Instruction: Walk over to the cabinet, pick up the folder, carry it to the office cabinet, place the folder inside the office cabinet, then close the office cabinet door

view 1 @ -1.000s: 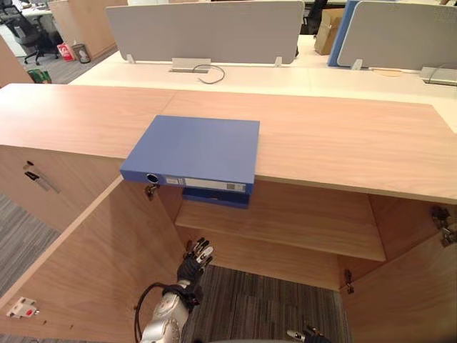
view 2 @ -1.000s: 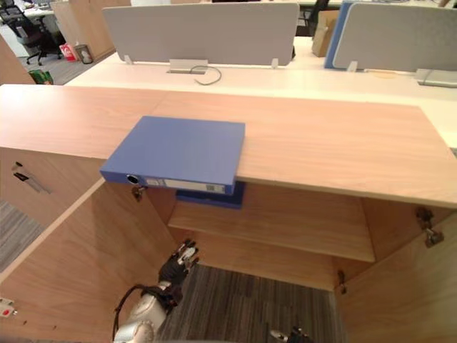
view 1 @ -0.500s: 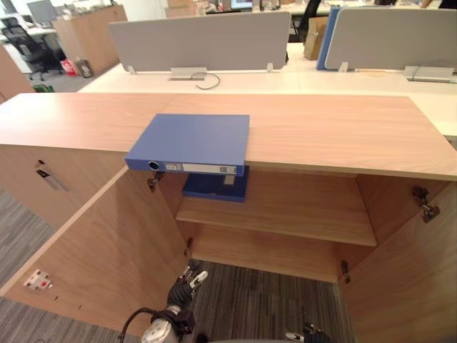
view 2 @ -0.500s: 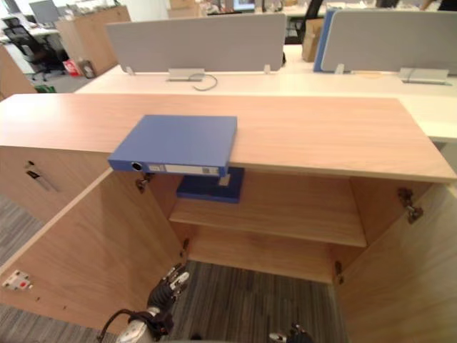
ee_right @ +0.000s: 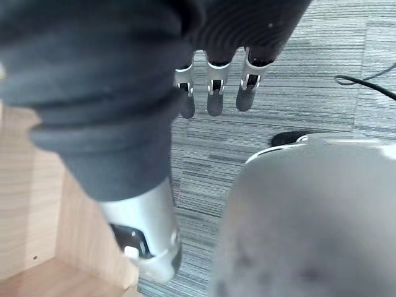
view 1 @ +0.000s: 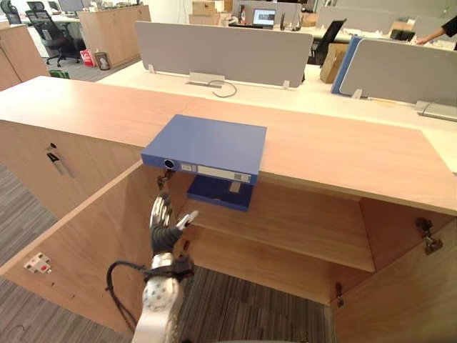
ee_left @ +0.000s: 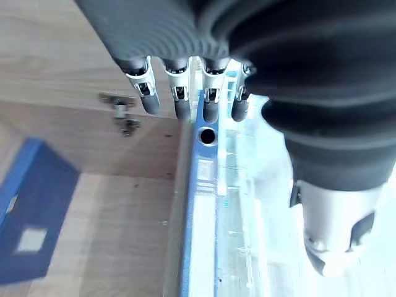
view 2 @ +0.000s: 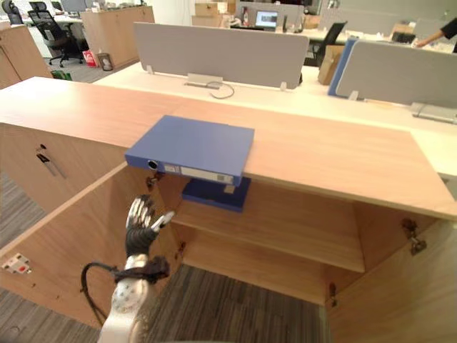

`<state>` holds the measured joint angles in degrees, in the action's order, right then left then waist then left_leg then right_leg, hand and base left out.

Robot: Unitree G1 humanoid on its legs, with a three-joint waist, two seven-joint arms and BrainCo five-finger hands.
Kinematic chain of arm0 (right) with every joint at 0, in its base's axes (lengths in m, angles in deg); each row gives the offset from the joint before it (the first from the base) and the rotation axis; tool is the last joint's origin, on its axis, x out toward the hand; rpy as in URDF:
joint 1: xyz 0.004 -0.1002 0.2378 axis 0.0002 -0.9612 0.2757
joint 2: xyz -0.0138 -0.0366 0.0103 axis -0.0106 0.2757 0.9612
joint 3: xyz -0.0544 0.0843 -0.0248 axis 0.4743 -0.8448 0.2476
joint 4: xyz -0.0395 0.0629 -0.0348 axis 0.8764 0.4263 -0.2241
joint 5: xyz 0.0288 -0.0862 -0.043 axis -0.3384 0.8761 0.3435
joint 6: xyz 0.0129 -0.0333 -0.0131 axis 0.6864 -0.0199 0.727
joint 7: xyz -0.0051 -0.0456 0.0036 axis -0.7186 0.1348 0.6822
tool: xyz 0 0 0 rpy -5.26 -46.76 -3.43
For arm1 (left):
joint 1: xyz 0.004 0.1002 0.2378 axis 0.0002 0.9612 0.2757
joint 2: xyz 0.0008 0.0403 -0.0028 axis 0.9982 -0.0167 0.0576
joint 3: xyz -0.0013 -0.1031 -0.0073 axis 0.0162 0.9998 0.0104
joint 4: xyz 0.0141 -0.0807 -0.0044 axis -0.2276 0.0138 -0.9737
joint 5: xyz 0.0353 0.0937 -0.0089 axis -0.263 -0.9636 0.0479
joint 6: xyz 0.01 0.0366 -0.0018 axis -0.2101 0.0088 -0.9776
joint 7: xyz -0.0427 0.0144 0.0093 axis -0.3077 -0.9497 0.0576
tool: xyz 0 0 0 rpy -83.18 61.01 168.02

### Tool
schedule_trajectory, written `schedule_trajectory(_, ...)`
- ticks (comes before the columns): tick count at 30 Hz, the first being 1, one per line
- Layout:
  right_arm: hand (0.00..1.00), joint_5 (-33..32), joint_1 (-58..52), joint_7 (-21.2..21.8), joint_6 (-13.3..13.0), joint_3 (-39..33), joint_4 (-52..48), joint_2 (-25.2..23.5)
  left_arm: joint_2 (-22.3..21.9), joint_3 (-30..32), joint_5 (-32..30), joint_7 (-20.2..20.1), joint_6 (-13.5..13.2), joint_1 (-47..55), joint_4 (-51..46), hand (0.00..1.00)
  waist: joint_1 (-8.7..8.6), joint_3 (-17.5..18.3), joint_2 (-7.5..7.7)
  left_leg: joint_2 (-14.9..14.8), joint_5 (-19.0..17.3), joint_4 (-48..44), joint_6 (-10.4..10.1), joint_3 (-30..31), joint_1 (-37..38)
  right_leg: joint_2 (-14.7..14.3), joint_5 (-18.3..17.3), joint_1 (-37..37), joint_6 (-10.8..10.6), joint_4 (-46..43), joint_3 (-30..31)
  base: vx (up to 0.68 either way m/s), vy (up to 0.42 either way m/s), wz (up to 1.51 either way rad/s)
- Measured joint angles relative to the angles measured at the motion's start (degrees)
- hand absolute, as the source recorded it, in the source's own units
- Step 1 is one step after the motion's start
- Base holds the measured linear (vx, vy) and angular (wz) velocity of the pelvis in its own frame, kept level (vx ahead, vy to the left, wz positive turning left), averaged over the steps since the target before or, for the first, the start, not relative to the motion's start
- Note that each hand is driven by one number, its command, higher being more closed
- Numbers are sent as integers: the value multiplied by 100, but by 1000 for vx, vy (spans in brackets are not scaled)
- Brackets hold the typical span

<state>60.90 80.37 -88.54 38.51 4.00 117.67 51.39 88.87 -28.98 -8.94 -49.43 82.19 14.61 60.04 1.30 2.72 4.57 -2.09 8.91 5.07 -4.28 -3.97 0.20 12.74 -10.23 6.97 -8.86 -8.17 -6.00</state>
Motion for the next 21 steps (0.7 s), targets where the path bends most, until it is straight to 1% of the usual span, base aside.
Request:
schedule_trajectory(1,0,0,30,-48,-15,0,36,4,10,-78,-548,225,-1,-210,-2,0,-5,3,-9,-28,8,23,-3,-2,0,-29,4,-19,12,-20,12,-112,-23,-5)
schedule_trajectory(2,0,2,36,-55,-23,1,57,4,22,-90,-780,314,-1,-326,0,0,-6,1,-12,-38,6,24,-6,0,-1,-46,4,-24,17,-20,21,-121,-5,-6)
schedule_trajectory(4,0,1,54,-65,-100,2,159,17,112,-123,-1660,663,7,-823,2,0,-27,-16,-42,-89,-28,27,-6,-3,-3,-112,0,-84,44,-51,56,-132,-5,-7)
schedule_trajectory(7,0,12,34,-77,-108,11,256,39,251,-125,-2493,940,66,-1445,9,0,-45,-8,-54,-125,11,27,-14,-39,-3,-150,-10,-167,97,-108,175,-99,5,-12)
schedule_trajectory(9,0,15,33,-77,-115,16,282,49,320,-125,-2873,1033,131,-1717,48,0,-71,-6,-55,-125,21,27,-12,-107,-2,-146,2,-204,106,-118,219,-54,17,-16)
schedule_trajectory(10,0,23,39,-75,-134,20,285,51,394,-164,-3204,1122,214,-1962,178,0,-73,-3,-50,-123,24,27,-12,-164,8,-140,14,-228,111,-120,299,-40,25,-19)
schedule_trajectory(12,0,25,47,-72,-178,128,283,70,497,-172,-3611,1173,370,-2277,434,0,-101,18,-31,-109,47,27,-38,-229,13,-122,37,-273,81,-134,347,-20,27,-19)
schedule_trajectory(13,0,29,50,-64,-198,145,282,73,593,-156,-3844,1195,498,-2513,701,0,-130,16,-35,-102,55,27,-43,-285,12,-110,44,-308,73,-145,400,-9,21,-17)
schedule_trajectory(14,0,29,52,-60,-200,145,282,74,619,-130,-3946,1196,548,-2584,798,0,-141,16,-35,-101,55,26,-42,-308,16,-109,51,-325,60,-156,441,1,19,-22)
schedule_trajectory(16,0,30,51,-38,-211,146,274,76,743,8,-4253,1209,777,-2846,1197,0,-172,14,-33,-104,74,26,-15,-417,58,-104,65,-363,35,-204,518,15,8,-22)
schedule_trajectory(19,0,32,42,-12,-221,146,241,83,949,157,-4478,1191,1011,-3248,1729,0,-196,10,-43,-108,72,26,-13,-496,101,-105,64,-371,35,-227,601,11,2,-13)
schedule_trajectory(21,0,34,42,26,-239,146,238,85,1068,189,-4607,1169,1089,-3385,1888,0,-205,9,-44,-108,72,26,-13,-512,103,-105,65,-380,35,-243,614,-3,3,-4)
